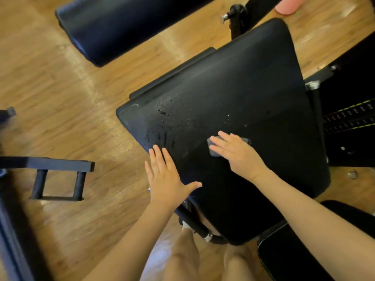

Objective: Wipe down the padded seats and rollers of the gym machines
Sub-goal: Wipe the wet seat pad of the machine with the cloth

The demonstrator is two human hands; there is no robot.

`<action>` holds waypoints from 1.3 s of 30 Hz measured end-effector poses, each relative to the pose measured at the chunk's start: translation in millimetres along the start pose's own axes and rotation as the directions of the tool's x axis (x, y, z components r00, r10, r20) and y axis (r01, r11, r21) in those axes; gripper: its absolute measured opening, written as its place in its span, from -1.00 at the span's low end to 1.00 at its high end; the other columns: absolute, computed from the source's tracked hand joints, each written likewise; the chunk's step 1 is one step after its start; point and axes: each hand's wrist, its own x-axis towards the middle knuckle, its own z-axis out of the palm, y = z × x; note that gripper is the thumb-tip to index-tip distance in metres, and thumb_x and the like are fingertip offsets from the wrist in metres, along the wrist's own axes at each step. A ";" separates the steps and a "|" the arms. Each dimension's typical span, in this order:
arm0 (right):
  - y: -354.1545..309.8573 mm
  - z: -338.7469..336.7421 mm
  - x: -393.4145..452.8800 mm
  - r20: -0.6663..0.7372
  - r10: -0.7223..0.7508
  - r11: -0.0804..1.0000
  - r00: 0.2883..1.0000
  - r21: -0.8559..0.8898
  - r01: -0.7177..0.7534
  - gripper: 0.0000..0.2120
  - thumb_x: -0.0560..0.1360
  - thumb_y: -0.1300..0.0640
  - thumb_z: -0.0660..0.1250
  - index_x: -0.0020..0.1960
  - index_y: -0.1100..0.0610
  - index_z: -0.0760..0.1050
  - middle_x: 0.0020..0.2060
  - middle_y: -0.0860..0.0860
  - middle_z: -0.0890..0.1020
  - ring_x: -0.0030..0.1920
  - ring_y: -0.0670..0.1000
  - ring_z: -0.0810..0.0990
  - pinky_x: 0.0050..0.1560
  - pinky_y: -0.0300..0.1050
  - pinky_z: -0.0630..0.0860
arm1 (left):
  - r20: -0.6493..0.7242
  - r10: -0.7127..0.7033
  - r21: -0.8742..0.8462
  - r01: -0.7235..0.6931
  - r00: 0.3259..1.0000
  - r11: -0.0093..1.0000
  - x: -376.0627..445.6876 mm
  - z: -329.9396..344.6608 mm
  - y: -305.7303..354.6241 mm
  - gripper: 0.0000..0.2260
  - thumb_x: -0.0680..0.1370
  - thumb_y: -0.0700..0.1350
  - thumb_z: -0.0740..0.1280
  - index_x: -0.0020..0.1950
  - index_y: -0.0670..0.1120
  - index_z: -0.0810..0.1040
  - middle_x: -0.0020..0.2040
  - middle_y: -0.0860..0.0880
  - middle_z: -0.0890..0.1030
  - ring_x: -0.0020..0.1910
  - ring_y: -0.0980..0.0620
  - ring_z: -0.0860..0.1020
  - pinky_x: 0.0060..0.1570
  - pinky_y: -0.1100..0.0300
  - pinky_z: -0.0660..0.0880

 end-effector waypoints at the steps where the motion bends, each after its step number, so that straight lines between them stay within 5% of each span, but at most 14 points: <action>1: 14.3 -5.9 -3.3 -0.015 0.043 0.999 0.999 -0.014 -0.043 -0.38 0.19 0.55 0.40 0.22 0.23 0.51 0.25 0.15 0.52 0.29 0.20 0.42 0.29 0.13 0.25 | 0.016 -0.024 0.008 0.024 1.000 1.000 1.3 -1.3 6.0 0.21 0.26 0.53 0.20 0.49 -0.27 -0.30 0.50 -0.27 -0.30 0.48 -0.22 -0.33 0.44 -0.10 -0.23; 7: 102.4 -39.5 -29.0 -0.045 0.491 0.868 0.870 -0.053 -0.493 -0.39 0.26 0.61 0.30 0.28 0.29 0.44 0.31 0.21 0.45 0.35 0.29 0.34 0.32 0.21 0.24 | 0.073 -0.127 0.155 0.115 0.989 0.981 9.4 4.2 25.9 0.28 0.26 0.48 0.29 0.43 -0.39 -0.35 0.45 -0.41 -0.30 0.45 -0.38 -0.27 0.44 -0.11 -0.18; 10: 129.2 -56.3 -28.6 -0.077 0.582 0.812 0.810 0.000 -0.584 -0.46 0.38 0.57 0.20 0.33 0.29 0.39 0.37 0.21 0.38 0.42 0.26 0.24 0.37 0.17 0.18 | 0.095 -0.154 0.218 0.131 0.983 0.967 11.4 3.7 31.7 0.26 0.29 0.45 0.29 0.41 -0.42 -0.35 0.44 -0.45 -0.27 0.45 -0.41 -0.24 0.43 -0.13 -0.17; 13: 145.4 -65.0 -16.5 -0.129 0.731 0.683 0.671 0.162 -0.713 -0.56 0.55 0.41 0.09 0.40 0.21 0.32 0.44 0.09 0.29 0.48 0.10 0.14 0.40 0.01 0.15 | 0.117 -0.194 0.240 0.162 0.974 0.957 13.6 1.5 37.9 0.24 0.31 0.42 0.32 0.41 -0.43 -0.34 0.44 -0.44 -0.28 0.45 -0.41 -0.23 0.44 -0.13 -0.14; 21: 127.7 -49.4 6.5 -0.242 0.905 0.421 0.350 0.389 -0.819 -0.59 0.60 0.28 0.09 0.44 0.15 0.25 0.46 0.04 0.25 0.48 0.02 0.13 0.42 -0.11 0.11 | 0.118 -0.223 0.224 0.193 0.968 0.955 16.4 5.7 39.6 0.26 0.30 0.41 0.33 0.38 -0.45 -0.37 0.41 -0.48 -0.29 0.42 -0.45 -0.26 0.43 -0.16 -0.16; 23: 112.6 -46.3 9.1 -0.246 0.915 0.397 0.320 0.402 -0.825 -0.59 0.60 0.29 0.10 0.44 0.15 0.25 0.45 0.05 0.26 0.47 0.02 0.15 0.41 -0.13 0.12 | 0.120 -0.226 0.217 0.197 0.967 0.956 16.4 4.9 40.4 0.26 0.30 0.41 0.32 0.37 -0.46 -0.38 0.41 -0.49 -0.30 0.42 -0.46 -0.26 0.42 -0.17 -0.17; 25: 86.4 -45.0 14.2 -0.242 0.892 0.448 0.382 0.368 -0.815 -0.58 0.58 0.32 0.12 0.42 0.17 0.28 0.44 0.08 0.28 0.45 0.06 0.18 0.40 -0.06 0.16 | 0.119 -0.221 0.207 0.194 0.968 0.959 17.0 5.8 40.9 0.27 0.31 0.41 0.32 0.36 -0.47 -0.40 0.40 -0.49 -0.31 0.41 -0.47 -0.27 0.42 -0.18 -0.17; 29: -1.0 -29.7 29.8 -0.118 0.748 0.651 0.653 0.319 -0.688 -0.55 0.50 0.37 0.23 0.37 0.22 0.32 0.40 0.12 0.33 0.43 0.12 0.24 0.39 0.07 0.26 | 0.120 -0.217 0.165 0.196 0.969 0.966 17.3 5.6 39.6 0.28 0.31 0.41 0.33 0.26 -0.47 -0.50 0.39 -0.49 -0.34 0.40 -0.47 -0.30 0.41 -0.19 -0.19; 33: -78.2 5.1 34.4 0.040 0.442 0.865 0.896 0.245 -0.438 -0.33 0.24 0.33 0.51 0.32 0.21 0.41 0.32 0.11 0.45 0.35 0.15 0.38 0.33 0.10 0.30 | 0.124 -0.185 0.081 0.176 0.975 0.981 15.1 6.9 34.5 0.24 0.36 0.35 0.36 0.30 -0.43 -0.50 0.38 -0.46 -0.40 0.40 -0.43 -0.36 0.40 -0.16 -0.26; 36: -90.9 9.4 32.8 0.125 0.347 0.915 0.929 0.170 -0.365 -0.10 -0.03 0.14 0.66 0.28 0.23 0.45 0.26 0.12 0.52 0.28 0.17 0.46 0.26 0.04 0.25 | 0.099 -0.144 0.027 0.142 0.985 0.990 12.8 8.3 28.2 0.21 0.37 0.32 0.37 0.36 -0.40 -0.46 0.39 -0.42 -0.41 0.40 -0.40 -0.38 0.40 -0.12 -0.30; 39: -81.7 7.2 28.2 0.082 0.278 0.947 0.957 0.142 -0.287 -0.22 0.07 0.21 0.63 0.26 0.24 0.48 0.25 0.14 0.52 0.28 0.20 0.46 0.25 0.07 0.27 | 0.083 -0.101 0.017 0.100 0.991 0.995 11.6 9.7 21.3 0.24 0.32 0.41 0.31 0.38 -0.37 -0.45 0.40 -0.39 -0.43 0.38 -0.35 -0.44 0.35 -0.10 -0.37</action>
